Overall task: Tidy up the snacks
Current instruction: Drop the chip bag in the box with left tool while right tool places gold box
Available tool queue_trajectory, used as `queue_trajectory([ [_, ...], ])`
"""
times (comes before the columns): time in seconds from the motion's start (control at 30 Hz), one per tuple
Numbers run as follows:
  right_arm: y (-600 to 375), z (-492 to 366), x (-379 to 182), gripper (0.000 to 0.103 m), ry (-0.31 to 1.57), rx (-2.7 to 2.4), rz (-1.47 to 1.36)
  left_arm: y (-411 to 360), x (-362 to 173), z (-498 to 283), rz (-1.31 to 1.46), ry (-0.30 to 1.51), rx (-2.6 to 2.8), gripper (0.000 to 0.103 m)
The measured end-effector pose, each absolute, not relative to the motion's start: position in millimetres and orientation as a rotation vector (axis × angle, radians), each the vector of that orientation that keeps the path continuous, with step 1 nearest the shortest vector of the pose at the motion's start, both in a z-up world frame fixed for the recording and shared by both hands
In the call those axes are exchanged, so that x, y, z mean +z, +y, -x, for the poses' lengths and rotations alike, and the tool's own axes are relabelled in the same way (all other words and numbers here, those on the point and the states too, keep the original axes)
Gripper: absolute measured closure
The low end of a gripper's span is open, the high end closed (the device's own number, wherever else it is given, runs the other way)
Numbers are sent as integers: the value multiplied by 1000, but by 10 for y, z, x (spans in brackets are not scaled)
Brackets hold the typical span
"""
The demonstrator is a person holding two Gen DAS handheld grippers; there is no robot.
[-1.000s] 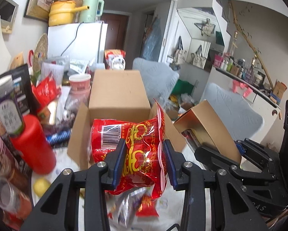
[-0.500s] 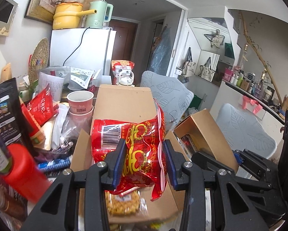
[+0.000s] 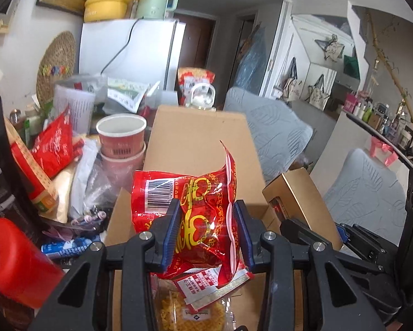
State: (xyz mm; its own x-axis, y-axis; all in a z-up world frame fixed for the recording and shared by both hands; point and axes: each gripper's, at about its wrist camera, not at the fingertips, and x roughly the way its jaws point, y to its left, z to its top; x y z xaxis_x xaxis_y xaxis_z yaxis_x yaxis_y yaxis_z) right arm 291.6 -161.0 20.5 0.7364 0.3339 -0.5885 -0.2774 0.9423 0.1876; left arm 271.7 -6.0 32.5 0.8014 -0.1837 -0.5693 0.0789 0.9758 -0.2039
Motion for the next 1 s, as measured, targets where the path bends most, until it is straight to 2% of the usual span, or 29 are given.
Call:
queue_trajectory([
  [0.47, -1471, -3180, -261, 56, 810, 291, -14, -125, -251, -3038, 143, 829, -112, 65],
  [1.0, -1306, -3210, -438, 56, 849, 209, 164, -211, -662, -3246, 95, 1019, -47, 64],
])
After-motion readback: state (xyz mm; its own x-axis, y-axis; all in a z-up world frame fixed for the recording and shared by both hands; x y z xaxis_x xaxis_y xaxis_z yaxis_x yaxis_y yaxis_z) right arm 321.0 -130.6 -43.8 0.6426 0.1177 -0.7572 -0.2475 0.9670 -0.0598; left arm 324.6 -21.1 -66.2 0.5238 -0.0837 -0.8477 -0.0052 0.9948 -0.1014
